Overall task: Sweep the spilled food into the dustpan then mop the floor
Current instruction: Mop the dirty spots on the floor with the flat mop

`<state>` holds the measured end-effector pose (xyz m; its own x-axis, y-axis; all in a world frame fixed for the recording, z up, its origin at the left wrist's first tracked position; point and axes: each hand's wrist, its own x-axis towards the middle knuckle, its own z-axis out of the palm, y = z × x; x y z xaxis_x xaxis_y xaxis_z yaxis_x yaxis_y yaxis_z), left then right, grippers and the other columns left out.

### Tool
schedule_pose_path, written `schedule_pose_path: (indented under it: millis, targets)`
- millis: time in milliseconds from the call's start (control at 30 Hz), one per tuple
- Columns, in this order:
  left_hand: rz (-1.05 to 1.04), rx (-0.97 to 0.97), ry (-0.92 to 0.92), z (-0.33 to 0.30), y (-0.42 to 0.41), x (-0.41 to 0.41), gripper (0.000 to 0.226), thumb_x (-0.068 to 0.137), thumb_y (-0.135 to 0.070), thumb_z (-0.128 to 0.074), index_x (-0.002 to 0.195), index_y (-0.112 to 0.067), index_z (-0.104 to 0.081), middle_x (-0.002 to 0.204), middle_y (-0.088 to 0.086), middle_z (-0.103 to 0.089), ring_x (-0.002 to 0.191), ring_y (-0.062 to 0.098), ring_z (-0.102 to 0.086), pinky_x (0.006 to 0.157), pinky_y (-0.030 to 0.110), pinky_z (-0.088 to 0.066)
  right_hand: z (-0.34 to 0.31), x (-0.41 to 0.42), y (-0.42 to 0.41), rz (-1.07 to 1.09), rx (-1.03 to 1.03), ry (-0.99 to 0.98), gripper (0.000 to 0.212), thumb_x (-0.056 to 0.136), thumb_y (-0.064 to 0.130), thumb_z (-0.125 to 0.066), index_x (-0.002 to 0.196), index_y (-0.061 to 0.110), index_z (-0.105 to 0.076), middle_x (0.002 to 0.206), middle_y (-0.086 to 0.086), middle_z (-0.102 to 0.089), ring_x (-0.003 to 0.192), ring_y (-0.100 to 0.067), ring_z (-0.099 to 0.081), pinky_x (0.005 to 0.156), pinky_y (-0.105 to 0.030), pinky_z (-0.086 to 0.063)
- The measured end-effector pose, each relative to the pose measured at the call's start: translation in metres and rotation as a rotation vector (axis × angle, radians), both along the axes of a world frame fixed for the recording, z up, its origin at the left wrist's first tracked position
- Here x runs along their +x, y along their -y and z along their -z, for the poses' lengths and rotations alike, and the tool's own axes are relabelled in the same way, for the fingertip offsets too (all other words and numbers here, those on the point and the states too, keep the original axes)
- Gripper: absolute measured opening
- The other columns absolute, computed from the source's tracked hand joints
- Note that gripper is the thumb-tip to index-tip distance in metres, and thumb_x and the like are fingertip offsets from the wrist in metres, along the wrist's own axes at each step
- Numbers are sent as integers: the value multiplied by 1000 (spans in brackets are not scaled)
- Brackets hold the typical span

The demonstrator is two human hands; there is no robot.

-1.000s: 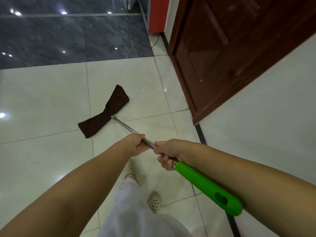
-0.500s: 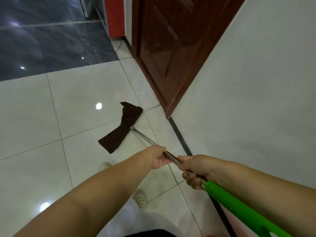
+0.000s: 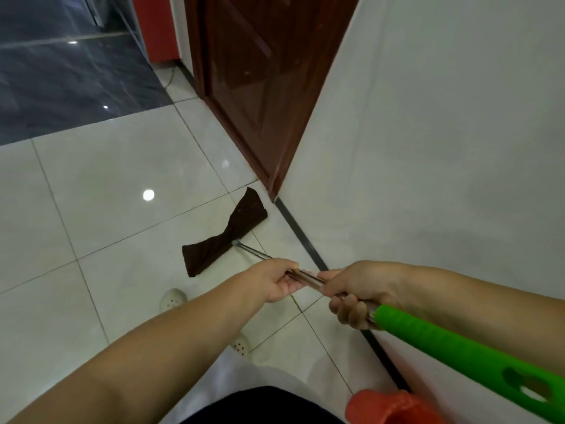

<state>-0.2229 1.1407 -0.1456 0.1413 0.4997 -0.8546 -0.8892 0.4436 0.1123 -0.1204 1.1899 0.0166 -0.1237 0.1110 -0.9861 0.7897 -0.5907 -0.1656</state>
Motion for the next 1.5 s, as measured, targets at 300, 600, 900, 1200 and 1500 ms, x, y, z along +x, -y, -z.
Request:
schedule_pose_path:
  millis: [300,600,900,1200,1500]
  targets:
    - [-133,-73,-47,6,50,-20,11,97,0,-45,104,6,-51,92,24,-58,76,27,-63,48,30,-57,11,-23,23,-233,-19,-14,38,96,1,-38,103,32,-59,55,-2,-39,30,-4,-32,28,-9,-27]
    - [-357,-104,-121,11,99,-101,14,98,0,-43,86,6,-49,81,22,-57,74,28,-61,88,41,-48,39,-114,49,-459,-55,-68,35,98,7,-38,91,36,-55,57,0,-36,28,-2,-31,28,-8,-24]
    - [-610,-148,-172,30,170,-224,16,99,-3,-42,85,3,-47,79,20,-55,70,24,-58,78,35,-51,65,-254,115,-622,34,-110,46,98,6,-39,129,40,-47,57,-1,-35,31,-3,-31,30,-9,-28]
    - [-646,-132,-232,41,215,-368,6,98,-3,-42,98,-1,-48,76,15,-52,66,21,-55,44,25,-55,83,-406,156,-749,74,-113,57,97,7,-40,138,46,-41,58,-2,-34,36,-6,-30,32,-9,-28]
    - [-816,-251,-228,39,255,-496,24,99,-3,-43,76,2,-47,71,16,-52,62,22,-53,38,24,-53,99,-543,197,-744,-1,-130,50,97,9,-39,132,45,-48,58,-1,-35,25,-4,-31,29,-8,-26]
